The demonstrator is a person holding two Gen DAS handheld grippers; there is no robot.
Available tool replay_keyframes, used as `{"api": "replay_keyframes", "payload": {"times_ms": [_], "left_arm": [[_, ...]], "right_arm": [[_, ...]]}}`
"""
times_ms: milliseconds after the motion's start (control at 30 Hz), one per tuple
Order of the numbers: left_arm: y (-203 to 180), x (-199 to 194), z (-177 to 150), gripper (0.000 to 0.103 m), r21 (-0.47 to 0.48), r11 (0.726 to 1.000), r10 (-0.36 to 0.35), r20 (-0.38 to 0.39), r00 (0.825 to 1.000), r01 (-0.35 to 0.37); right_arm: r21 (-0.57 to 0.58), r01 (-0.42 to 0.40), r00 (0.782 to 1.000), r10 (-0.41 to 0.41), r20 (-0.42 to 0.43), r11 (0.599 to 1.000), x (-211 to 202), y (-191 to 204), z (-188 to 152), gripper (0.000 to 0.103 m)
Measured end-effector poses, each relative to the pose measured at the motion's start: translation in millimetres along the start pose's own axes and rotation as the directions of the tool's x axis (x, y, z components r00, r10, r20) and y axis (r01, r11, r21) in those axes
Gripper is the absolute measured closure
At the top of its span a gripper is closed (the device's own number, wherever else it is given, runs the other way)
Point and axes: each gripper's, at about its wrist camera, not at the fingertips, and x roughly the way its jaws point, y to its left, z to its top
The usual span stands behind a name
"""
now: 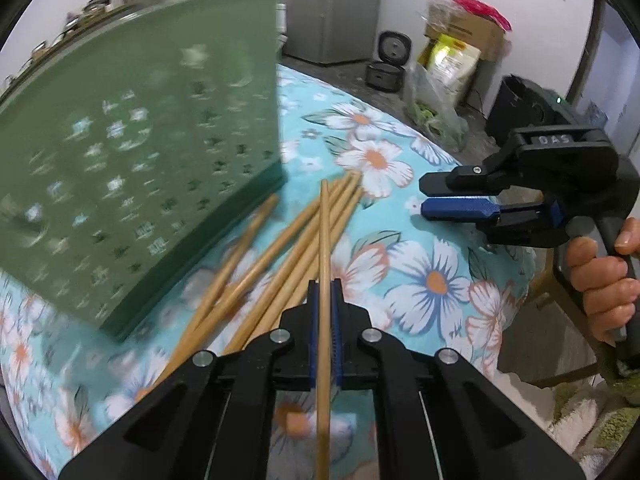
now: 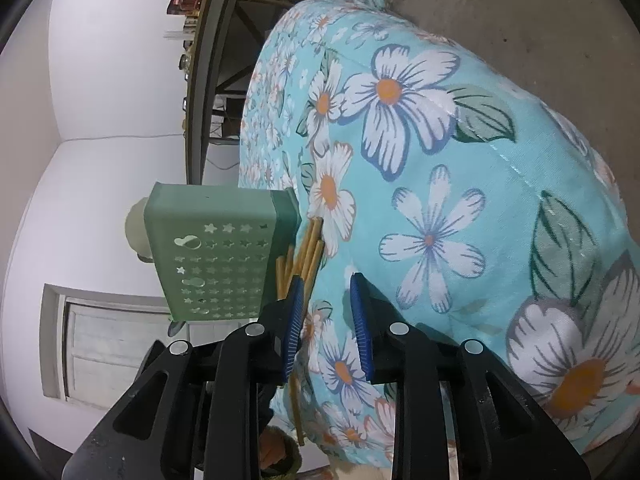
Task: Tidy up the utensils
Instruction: 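Grasp one chopstick with the left tool while the right tool holds the bundle, then lift the chopstick upright with the left tool while the right tool holds chopsticks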
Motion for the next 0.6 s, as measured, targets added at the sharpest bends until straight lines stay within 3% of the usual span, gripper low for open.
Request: {"api": "replay_keyframes", "payload": {"times_ms": [367, 600], "left_arm": [[30, -51, -29, 0.098, -0.161, 0.987, 0.017, 0.080, 0.997, -0.004], [37, -63, -39, 0.098, -0.191, 0.981, 0.006, 0.107, 0.994, 0.015]], "right_arm": [[-0.048, 0.049, 0.997, -0.052, -0.063, 0.998, 46, 27, -4, 0.080], [-0.021, 0.104, 0.993, -0.105, -0.047, 0.994, 65, 35, 1, 0.092]]}}
